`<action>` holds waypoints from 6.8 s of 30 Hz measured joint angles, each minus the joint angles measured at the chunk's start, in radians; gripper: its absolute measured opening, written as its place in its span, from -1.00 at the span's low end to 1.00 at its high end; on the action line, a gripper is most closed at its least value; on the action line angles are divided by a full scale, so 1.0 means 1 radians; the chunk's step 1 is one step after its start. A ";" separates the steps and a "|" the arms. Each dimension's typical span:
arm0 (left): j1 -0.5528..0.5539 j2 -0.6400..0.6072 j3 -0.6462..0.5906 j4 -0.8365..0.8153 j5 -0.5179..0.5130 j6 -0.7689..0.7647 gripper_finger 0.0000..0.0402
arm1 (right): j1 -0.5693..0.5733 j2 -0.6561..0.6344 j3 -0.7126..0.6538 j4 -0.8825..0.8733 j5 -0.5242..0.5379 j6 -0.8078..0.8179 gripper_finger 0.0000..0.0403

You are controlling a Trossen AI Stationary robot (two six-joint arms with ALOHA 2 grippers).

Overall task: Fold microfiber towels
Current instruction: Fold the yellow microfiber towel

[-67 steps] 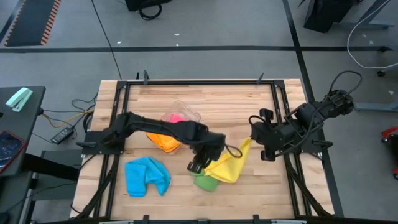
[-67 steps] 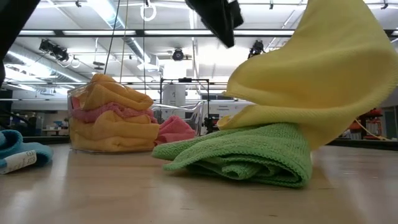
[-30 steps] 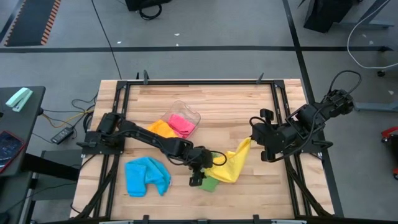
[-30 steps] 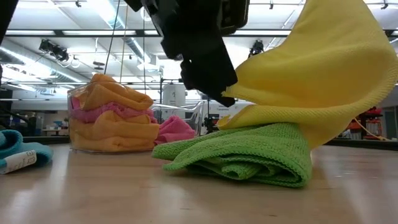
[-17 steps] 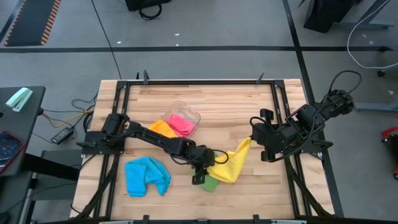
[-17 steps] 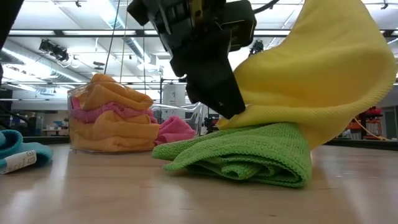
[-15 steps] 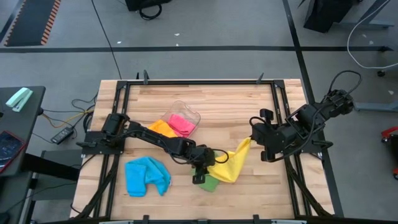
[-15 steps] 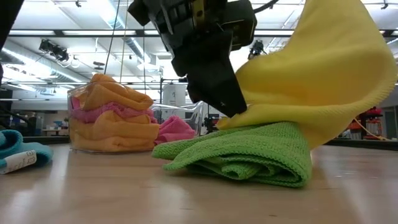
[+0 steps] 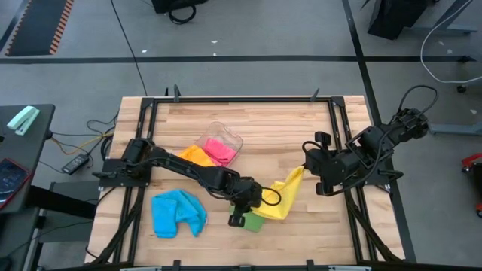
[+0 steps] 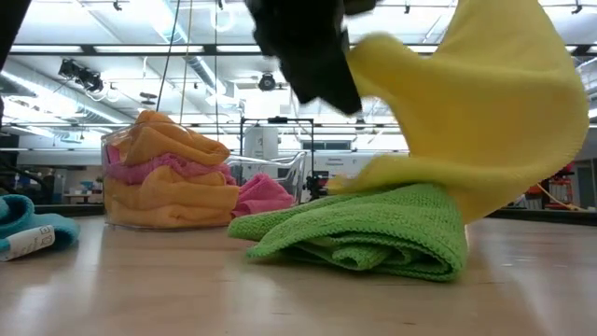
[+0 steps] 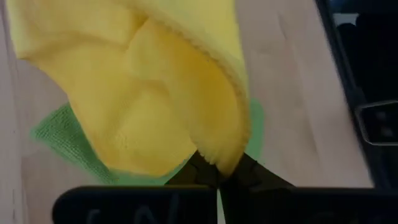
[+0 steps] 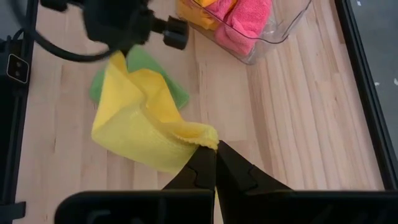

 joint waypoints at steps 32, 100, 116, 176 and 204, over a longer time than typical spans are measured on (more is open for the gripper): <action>-0.031 -0.014 0.674 -0.696 -0.275 0.236 -0.97 | 0.096 0.000 0.000 0.016 -0.138 0.002 -0.97; 0.100 0.016 -0.031 0.248 -0.243 0.375 -0.88 | 0.087 0.000 -0.976 0.596 -0.358 0.419 -0.81; 0.114 0.031 -0.032 0.263 -0.174 0.416 -0.94 | 0.087 0.000 -0.934 0.379 -0.622 0.683 -0.14; 0.124 0.181 -0.033 0.506 -0.277 0.312 -0.23 | 0.204 0.020 -0.961 1.176 0.442 0.028 -0.14; 0.094 0.084 -0.031 0.229 -0.278 0.288 -0.45 | -0.123 0.022 -1.079 1.004 -0.091 0.231 -0.37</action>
